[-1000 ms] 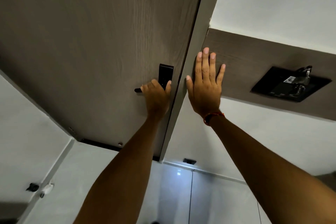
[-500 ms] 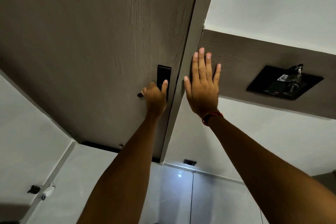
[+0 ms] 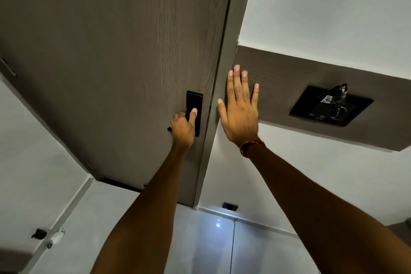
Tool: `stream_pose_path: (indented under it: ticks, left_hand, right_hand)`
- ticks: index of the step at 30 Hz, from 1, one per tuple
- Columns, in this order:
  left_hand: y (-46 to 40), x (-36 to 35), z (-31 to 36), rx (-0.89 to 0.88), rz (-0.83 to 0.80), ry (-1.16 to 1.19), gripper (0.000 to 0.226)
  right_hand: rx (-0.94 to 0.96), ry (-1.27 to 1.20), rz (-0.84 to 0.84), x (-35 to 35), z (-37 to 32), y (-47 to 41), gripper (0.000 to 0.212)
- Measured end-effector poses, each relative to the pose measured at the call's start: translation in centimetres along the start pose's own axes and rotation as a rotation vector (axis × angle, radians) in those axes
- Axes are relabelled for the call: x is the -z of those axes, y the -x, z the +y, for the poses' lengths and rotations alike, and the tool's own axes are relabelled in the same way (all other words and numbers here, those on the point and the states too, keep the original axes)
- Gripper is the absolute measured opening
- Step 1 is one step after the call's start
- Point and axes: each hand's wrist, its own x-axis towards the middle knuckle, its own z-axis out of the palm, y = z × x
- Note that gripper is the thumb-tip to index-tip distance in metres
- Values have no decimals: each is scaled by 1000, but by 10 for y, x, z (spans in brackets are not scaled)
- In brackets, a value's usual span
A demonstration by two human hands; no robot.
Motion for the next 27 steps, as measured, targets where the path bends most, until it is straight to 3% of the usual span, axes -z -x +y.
stream_pose_path:
  ticks: [5, 9, 17, 27]
  left_hand:
    - [21, 19, -7, -44, -31, -53, 57]
    - [30, 42, -10, -158, -113, -398, 60]
    - [75, 76, -12, -250, -41, -688, 49]
    - [147, 103, 3, -51, 27, -919, 54]
  right_hand:
    - [-7, -29, -82, 12, -4, 5, 74]
    - [10, -81, -119, 21, -2, 5, 74]
    - [82, -177, -216, 37, 12, 8, 75]
    - [248, -318, -230, 45, 32, 28, 75]
